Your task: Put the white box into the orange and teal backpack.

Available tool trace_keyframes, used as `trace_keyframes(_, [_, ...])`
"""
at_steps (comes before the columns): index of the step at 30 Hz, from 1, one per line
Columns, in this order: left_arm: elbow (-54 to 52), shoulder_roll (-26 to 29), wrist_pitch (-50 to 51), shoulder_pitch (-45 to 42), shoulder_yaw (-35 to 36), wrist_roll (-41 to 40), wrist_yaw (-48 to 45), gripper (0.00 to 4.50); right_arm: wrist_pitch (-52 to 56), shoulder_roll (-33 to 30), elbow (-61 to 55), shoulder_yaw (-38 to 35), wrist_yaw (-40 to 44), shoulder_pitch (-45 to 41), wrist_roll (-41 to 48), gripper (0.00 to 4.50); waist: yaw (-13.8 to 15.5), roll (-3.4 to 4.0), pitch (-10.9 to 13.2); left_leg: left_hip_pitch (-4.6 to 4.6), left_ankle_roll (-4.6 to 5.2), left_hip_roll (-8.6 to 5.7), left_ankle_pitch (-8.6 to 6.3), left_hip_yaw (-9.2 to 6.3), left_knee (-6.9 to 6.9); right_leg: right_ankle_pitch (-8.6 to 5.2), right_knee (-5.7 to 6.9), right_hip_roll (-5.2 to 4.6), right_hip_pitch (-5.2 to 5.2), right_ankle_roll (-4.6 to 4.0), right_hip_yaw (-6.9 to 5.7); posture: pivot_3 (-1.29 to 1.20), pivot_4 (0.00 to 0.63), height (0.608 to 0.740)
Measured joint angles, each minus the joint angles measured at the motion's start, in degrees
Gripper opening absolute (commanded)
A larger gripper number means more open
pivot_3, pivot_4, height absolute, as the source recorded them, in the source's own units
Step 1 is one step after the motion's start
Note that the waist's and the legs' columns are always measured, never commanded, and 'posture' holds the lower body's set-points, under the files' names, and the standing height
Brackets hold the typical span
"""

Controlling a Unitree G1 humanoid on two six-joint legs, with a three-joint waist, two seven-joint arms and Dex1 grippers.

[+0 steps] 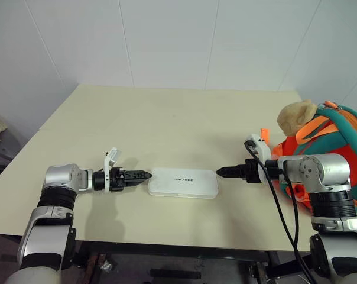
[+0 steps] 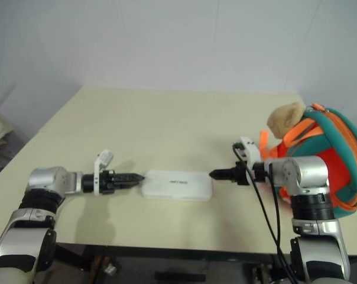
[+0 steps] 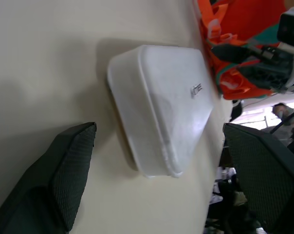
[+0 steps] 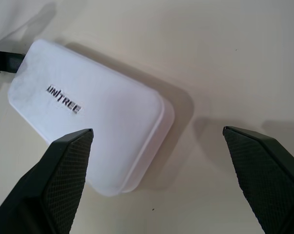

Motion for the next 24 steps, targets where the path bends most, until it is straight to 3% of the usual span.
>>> trace_keyframes(12, [-1.8,-4.2,0.6,0.1,1.1,-1.1,3.7,4.47,2.5,2.7,-1.9,0.6,-3.2,2.6,2.0,4.5,0.1,0.0,0.0,0.01,-0.01,-0.01,0.01,0.0,0.09,0.03,0.06,0.0,0.01,0.04,0.04,0.0,0.15,0.74])
trace_keyframes(24, [-1.9,-4.9,-0.5,0.2,1.2,-1.2,4.3,4.47,0.1,5.8,0.7,1.8,-4.8,2.6,2.0,4.5,0.0,-0.01,0.0,0.04,-0.01,-0.01,0.02,0.0,0.11,0.04,0.13,0.01,0.02,0.05,0.06,0.0,0.15,0.74])
